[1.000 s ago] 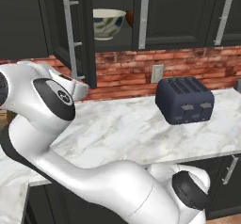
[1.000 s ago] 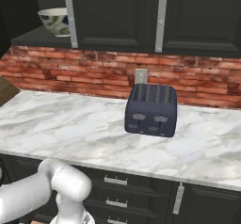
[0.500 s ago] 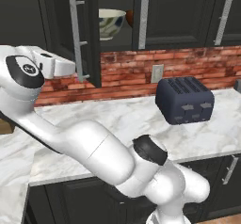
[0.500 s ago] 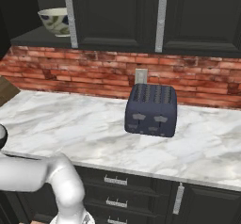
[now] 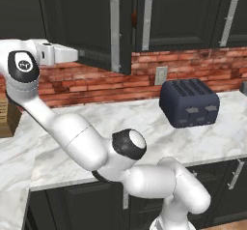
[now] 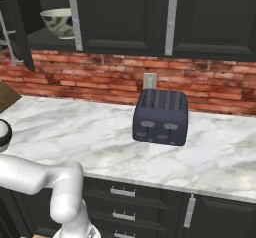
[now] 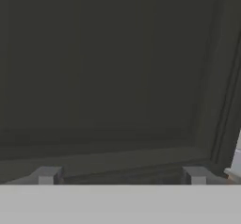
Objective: Open the cabinet. Pick the bowls from the counter and place them in the cabinet. Then close the cabinet.
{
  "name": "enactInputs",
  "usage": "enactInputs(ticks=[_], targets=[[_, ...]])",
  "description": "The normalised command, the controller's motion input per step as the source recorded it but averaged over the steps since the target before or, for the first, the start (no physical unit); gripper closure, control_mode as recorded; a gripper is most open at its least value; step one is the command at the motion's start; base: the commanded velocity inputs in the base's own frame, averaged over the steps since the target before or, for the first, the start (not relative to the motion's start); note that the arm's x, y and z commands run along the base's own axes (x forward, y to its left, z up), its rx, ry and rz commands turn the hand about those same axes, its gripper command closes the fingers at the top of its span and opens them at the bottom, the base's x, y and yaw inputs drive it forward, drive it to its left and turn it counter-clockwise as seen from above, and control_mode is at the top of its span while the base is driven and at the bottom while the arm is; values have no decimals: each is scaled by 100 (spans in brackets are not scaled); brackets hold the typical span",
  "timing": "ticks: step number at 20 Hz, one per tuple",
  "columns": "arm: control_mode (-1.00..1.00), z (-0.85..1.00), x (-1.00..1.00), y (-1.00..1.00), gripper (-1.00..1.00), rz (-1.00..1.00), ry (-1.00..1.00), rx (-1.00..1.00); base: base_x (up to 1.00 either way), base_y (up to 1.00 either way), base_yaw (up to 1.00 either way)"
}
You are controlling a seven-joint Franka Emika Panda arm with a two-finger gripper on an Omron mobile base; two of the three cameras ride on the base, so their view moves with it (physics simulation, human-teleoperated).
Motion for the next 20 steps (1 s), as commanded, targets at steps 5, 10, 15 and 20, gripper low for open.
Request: enactInputs(ticks=[5,10,15,20], targets=[[-100,2,-21,-100,-100,11,-5,-7,0,0,0],[-100,0,-82,-100,-100,45,-27,3,0,0,0],[-100,-4,-30,-80,-100,40,-27,9,0,0,0],[-100,-58,11,-58,-100,24,3,-1,0,0,0]])
